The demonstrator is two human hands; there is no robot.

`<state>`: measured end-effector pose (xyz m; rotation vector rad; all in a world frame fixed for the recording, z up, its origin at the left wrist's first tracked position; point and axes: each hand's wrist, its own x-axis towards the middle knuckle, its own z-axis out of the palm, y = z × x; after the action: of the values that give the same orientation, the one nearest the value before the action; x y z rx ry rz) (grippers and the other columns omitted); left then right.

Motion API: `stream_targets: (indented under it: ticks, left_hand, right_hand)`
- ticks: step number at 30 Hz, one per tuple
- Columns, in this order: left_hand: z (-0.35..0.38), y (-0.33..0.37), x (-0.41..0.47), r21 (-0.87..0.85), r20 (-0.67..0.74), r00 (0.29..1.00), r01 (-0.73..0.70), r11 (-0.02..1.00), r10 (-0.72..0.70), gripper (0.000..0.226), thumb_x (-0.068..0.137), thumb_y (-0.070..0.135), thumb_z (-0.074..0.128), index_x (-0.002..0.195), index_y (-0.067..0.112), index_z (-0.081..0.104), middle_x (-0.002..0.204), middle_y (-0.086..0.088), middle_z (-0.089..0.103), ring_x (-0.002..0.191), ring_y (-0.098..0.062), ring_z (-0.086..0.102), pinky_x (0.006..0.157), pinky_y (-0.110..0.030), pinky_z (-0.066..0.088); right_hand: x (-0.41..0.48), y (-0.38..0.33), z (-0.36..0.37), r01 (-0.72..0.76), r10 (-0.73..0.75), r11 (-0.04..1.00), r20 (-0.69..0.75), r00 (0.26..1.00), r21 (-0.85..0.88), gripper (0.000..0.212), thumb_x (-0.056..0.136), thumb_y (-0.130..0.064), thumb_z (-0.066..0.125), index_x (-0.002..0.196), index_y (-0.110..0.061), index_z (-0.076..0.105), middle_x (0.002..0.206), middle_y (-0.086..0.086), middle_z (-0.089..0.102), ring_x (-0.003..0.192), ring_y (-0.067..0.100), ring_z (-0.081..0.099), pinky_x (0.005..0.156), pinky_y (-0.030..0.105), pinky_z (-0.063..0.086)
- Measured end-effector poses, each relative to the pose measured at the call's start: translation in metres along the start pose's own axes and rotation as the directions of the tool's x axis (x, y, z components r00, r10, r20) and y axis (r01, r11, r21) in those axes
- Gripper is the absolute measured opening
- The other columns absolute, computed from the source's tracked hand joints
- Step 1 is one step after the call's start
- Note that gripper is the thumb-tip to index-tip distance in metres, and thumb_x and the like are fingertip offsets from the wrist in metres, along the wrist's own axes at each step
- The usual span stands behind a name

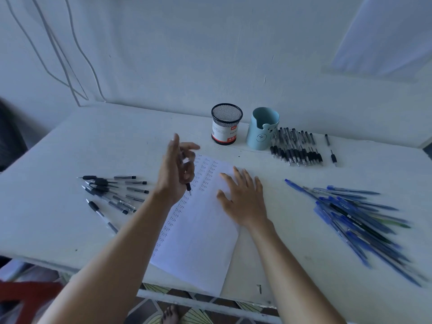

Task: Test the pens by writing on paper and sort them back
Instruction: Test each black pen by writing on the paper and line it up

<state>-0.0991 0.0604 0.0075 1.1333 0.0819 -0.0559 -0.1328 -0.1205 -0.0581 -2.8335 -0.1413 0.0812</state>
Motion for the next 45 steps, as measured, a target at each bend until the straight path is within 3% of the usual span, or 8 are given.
stream_targets:
  ticks: [2,4,8,10,16,22,28,45]
  left_hand:
    - [0.001,-0.007,0.003,0.083,-0.031,0.999,-0.040,0.996,0.043,0.018,0.104,0.018,0.049,0.105,0.015,0.067,0.084,-0.003,0.060,0.039,-0.010,0.028,0.039,-0.021,0.019]
    - [-0.001,-0.014,0.007,0.076,-0.068,0.997,-0.029,0.997,0.035,0.029,0.100,-0.002,0.045,0.110,0.013,0.068,0.097,-0.008,0.065,0.041,-0.011,0.039,0.039,-0.019,0.026]
    - [-0.012,-0.026,0.012,0.027,0.040,0.999,-0.036,0.999,0.034,0.040,0.104,0.028,0.034,0.115,0.010,0.068,0.101,-0.007,0.064,0.078,-0.020,0.062,0.065,-0.025,0.047]
    - [-0.012,-0.030,0.013,0.088,0.019,1.000,-0.018,0.996,0.016,0.054,0.108,0.041,0.028,0.108,0.004,0.067,0.091,-0.010,0.062,0.075,-0.023,0.062,0.066,-0.027,0.049]
    - [-0.013,-0.038,0.011,0.442,-0.017,0.999,-0.034,0.896,0.046,0.018,0.089,0.012,0.074,0.086,-0.002,0.064,0.082,-0.011,0.073,0.079,-0.023,0.073,0.076,-0.037,0.060]
    - [-0.013,-0.032,0.010,0.560,-0.075,0.990,-0.056,0.827,0.118,0.029,0.082,-0.003,0.070,0.064,0.010,0.052,0.066,-0.015,0.067,0.056,-0.028,0.066,0.040,-0.028,0.042]
    - [-0.018,-0.035,0.012,0.641,-0.119,0.983,-0.029,0.767,0.137,0.038,0.060,-0.009,0.051,0.052,0.018,0.025,0.044,0.006,0.025,0.042,-0.018,0.028,0.045,-0.023,0.026]
    - [-0.012,-0.033,0.008,0.813,-0.060,0.982,-0.056,0.580,0.178,0.036,0.064,-0.013,0.045,0.058,0.016,0.023,0.056,-0.002,0.021,0.047,-0.012,0.016,0.039,-0.020,0.014]
  right_hand:
    - [0.000,-0.001,0.000,-0.005,0.005,1.000,-0.002,1.000,-0.002,0.062,0.093,-0.054,0.023,0.153,-0.039,0.025,0.167,-0.003,0.007,0.153,0.018,-0.002,0.122,0.046,-0.007]
    - [0.000,0.000,0.000,0.004,-0.004,1.000,-0.012,1.000,-0.011,0.057,0.098,-0.050,0.027,0.154,-0.038,0.025,0.167,-0.002,0.007,0.153,0.019,-0.001,0.122,0.047,-0.006]
    - [-0.001,0.000,-0.001,0.013,-0.014,1.000,-0.028,1.000,-0.012,0.052,0.102,-0.045,0.032,0.153,-0.036,0.026,0.167,0.000,0.008,0.153,0.021,0.001,0.122,0.047,-0.004]
    - [0.000,-0.001,-0.001,0.012,-0.012,1.000,-0.027,1.000,-0.009,0.052,0.102,-0.045,0.033,0.153,-0.036,0.027,0.167,0.000,0.009,0.153,0.021,0.002,0.122,0.047,-0.003]
    - [0.001,-0.002,0.000,-0.002,0.002,1.000,-0.056,0.998,0.003,0.052,0.100,-0.046,0.039,0.151,-0.037,0.032,0.166,0.001,0.015,0.153,0.022,0.007,0.122,0.048,0.000]
    - [0.002,-0.002,0.001,-0.009,0.008,1.000,-0.067,0.998,-0.009,0.054,0.097,-0.049,0.035,0.149,-0.037,0.033,0.165,0.001,0.017,0.152,0.022,0.009,0.121,0.049,0.002]
    - [0.001,-0.003,0.001,-0.009,0.008,1.000,-0.073,0.997,-0.017,0.065,0.087,-0.055,0.021,0.148,-0.037,0.033,0.165,0.001,0.018,0.152,0.022,0.010,0.121,0.049,0.003]
    - [0.002,-0.002,0.000,-0.006,0.005,1.000,-0.054,0.999,-0.004,0.053,0.099,-0.047,0.038,0.150,-0.038,0.030,0.165,0.001,0.015,0.153,0.021,0.006,0.121,0.048,0.000]
